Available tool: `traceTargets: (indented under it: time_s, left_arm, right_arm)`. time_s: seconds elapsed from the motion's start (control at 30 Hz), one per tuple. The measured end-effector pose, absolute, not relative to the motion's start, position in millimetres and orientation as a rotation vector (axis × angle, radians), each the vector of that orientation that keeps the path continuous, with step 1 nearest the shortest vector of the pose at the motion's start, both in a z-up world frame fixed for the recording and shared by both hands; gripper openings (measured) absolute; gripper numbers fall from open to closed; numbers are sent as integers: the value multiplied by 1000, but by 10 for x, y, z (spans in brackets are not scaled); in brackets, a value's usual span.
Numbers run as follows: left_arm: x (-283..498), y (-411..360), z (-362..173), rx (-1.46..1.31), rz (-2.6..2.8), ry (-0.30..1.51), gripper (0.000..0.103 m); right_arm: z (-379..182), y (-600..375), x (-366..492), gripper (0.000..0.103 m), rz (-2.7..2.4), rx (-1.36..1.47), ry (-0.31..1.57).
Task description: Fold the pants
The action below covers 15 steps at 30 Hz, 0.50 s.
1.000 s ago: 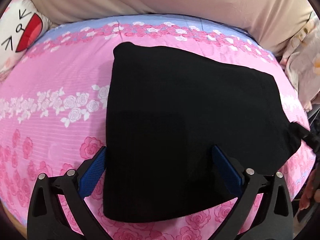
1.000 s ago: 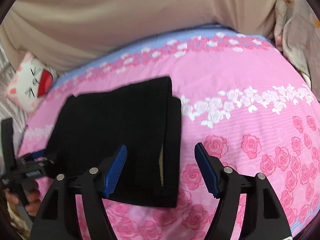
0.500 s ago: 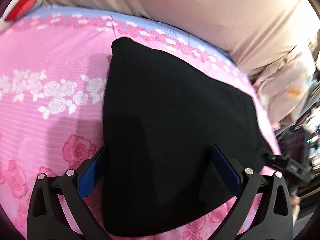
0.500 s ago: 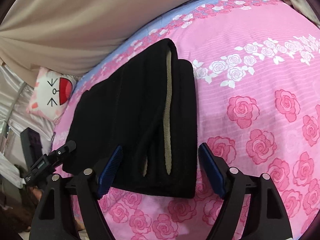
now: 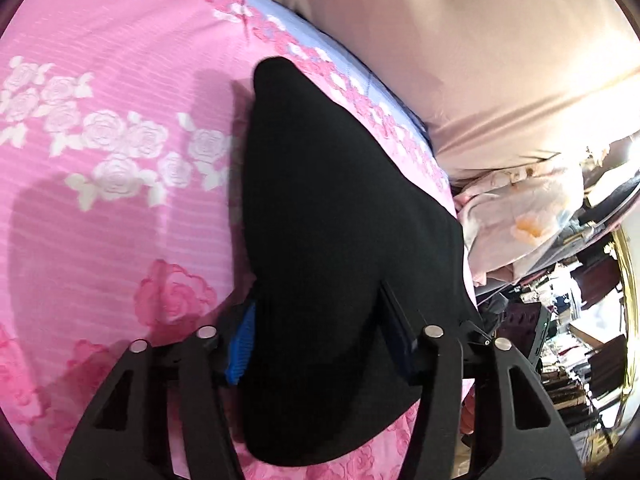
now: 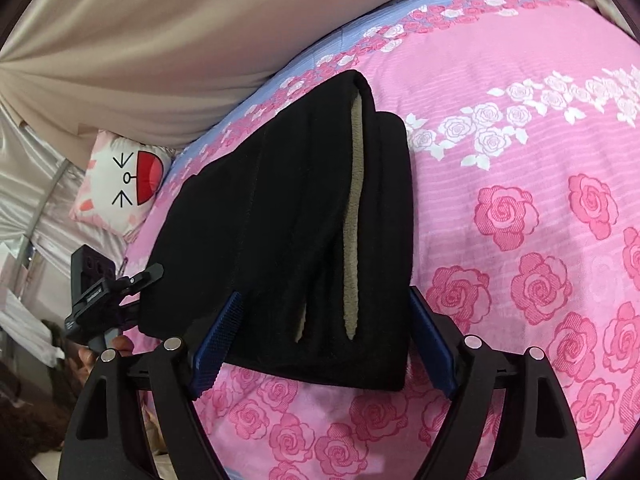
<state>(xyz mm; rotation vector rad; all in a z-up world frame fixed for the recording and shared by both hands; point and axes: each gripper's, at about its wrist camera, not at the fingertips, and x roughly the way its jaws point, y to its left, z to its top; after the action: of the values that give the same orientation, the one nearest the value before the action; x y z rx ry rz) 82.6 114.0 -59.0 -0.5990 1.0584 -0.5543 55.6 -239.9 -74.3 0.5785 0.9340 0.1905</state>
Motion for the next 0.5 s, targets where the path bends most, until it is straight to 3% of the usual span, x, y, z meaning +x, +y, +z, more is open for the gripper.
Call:
traceTargets:
  time_s: [0.1, 0.17, 0.2, 0.27, 0.33, 0.43, 0.5]
  left_arm:
    - [768, 1095, -498, -503, -491, 1048, 76]
    - [773, 982, -488, -461, -479, 1040, 79]
    - [779, 872, -479, -409, -478, 1039, 69]
    - [771, 737, -479, -381, -458, 1026, 59]
    - [789, 754, -491, -430, -464, 1035, 45]
    - [747, 845, -342, -456, -462, 1012, 29]
    - [644, 850, -167, -435, -475, 991, 28]
  right_arm:
    - [-747, -2385, 562, 86, 207, 580, 930]
    - [-748, -2335, 584, 87, 201, 551, 917]
    - [-746, -2293, 593, 83, 194, 535, 904]
    - [-785, -2281, 658, 59, 198, 564, 890]
    - [-796, -2334, 689, 44, 211, 644, 872]
    - [-578, -2237, 582, 39, 200, 578, 842]
    - [-418, -2163, 488, 38, 219, 558, 825]
